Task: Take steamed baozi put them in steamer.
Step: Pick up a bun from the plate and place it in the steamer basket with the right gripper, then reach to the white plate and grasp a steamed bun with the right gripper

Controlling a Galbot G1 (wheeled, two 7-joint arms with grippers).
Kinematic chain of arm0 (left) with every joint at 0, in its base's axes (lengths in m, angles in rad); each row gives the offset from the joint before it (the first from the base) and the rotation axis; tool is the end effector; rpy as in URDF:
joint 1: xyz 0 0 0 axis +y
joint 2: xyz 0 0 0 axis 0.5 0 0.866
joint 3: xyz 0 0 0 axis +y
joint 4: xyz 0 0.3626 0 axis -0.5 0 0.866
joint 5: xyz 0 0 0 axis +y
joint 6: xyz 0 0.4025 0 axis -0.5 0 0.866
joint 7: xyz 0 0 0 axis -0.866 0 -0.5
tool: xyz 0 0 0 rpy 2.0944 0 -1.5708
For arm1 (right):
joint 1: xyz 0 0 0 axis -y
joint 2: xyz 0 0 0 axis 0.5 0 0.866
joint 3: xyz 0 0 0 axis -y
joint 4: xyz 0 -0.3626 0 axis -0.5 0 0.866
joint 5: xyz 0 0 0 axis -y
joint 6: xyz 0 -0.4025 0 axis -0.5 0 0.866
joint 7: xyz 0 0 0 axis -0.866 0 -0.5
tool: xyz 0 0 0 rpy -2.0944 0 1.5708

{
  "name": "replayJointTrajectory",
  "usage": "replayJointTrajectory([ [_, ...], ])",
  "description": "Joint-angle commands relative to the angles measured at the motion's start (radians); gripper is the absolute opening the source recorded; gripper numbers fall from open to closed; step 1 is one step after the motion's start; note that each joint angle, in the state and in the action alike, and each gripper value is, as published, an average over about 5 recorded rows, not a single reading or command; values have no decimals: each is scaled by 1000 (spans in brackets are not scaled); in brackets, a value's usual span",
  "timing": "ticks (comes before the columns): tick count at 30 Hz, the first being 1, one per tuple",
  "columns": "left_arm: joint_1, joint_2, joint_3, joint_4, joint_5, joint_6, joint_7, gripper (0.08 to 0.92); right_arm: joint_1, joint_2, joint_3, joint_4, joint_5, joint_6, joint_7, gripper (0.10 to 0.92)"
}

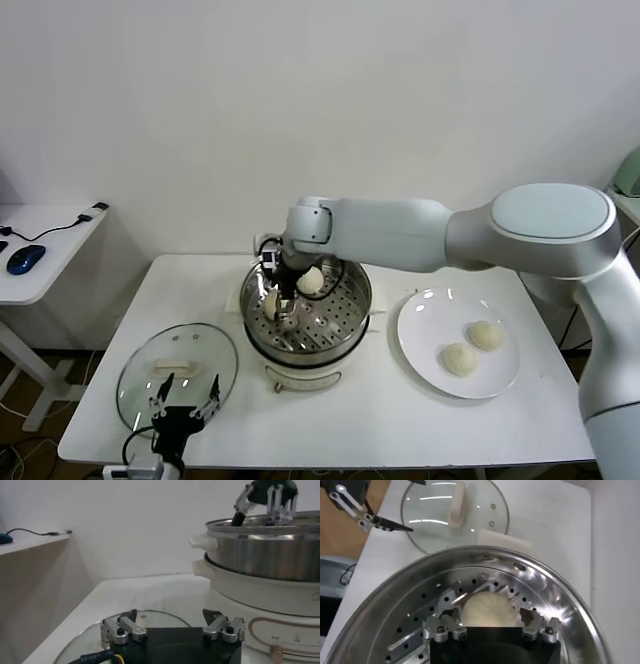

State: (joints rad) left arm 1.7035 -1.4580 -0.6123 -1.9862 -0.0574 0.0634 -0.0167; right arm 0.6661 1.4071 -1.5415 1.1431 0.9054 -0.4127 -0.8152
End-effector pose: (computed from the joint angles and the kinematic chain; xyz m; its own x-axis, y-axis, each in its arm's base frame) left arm 0.1715 0.0550 -0.3785 -0.9551 -0.0569 0.2906 -0.0312 0.9952 0.0923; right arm 0.5939 0.2318 -0.0903 -0.0834 -0.3472 0.9341 -0.9648 -0.2066 -0.1630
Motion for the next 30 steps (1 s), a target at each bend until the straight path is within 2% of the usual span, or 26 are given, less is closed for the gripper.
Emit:
replayJointTrajectory([
  [1,-1,0,-1,1,1,0,0,823,187,-129,-49,53,47,149,-196,823],
  [7,5,-4,5,-5,5,-1,0,823,337,-423,-204,157,31,220,-294,823],
  [14,-1,-8,7,-9,5,2,1,823,331,-704,-355,285,-214,241,-275,823],
  [21,-3,-8,-6,-10,3,4,2,823,131,-806,-300,325,-358,174,-185,823],
  [30,-10,-16,-12,-8,2,5,13,823,-138,-812,-125,246,-466,122,-105,823],
])
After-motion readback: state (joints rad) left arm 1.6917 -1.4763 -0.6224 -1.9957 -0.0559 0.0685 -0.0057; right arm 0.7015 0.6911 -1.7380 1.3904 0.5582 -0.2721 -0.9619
